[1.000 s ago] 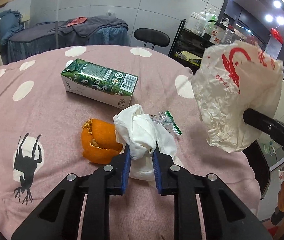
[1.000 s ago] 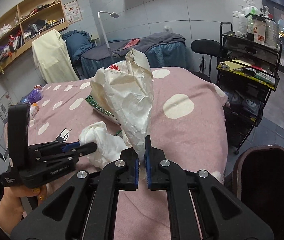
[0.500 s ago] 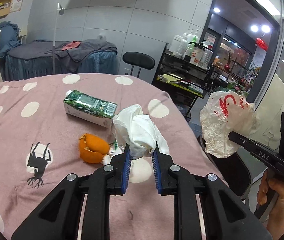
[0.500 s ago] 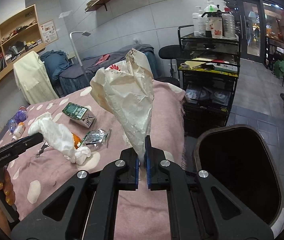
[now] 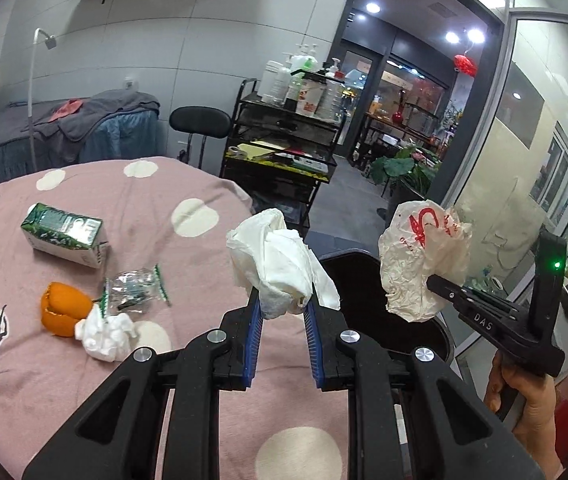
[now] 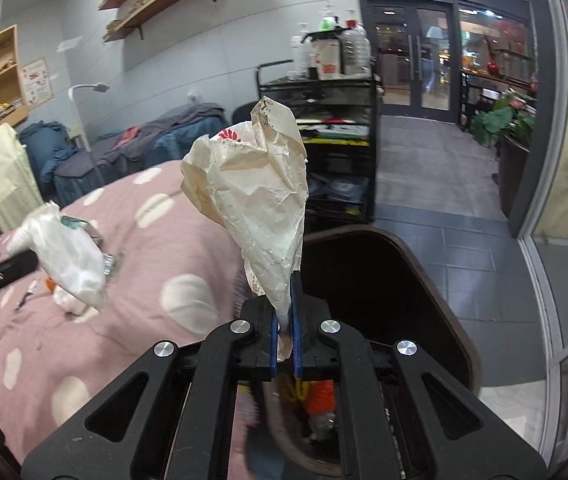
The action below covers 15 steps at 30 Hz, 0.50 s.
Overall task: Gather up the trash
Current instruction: 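Carry the red-printed bag into the bin and open the right tool while the left tool carries the tissue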
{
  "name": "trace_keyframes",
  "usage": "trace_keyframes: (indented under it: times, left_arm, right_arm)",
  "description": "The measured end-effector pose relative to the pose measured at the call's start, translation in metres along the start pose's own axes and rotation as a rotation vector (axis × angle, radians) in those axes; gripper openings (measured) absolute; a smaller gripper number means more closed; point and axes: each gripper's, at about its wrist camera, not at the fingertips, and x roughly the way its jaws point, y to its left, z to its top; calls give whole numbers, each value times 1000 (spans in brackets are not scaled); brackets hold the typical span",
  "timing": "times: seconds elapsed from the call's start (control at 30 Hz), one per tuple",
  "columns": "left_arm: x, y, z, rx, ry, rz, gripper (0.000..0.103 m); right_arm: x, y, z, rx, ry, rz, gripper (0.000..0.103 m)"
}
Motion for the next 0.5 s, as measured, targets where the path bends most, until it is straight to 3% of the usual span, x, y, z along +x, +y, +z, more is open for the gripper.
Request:
trace_keyframes:
  times: [0.2,0.5]
  left_arm:
    - [26,-27,-2,23,52,-65,20]
    - [54,-53,-6,56,102,-104,20]
  right_arm:
    - [20,-34,-18,44,69,-64,6]
    - [60,-57,-45,56,180,-133,6]
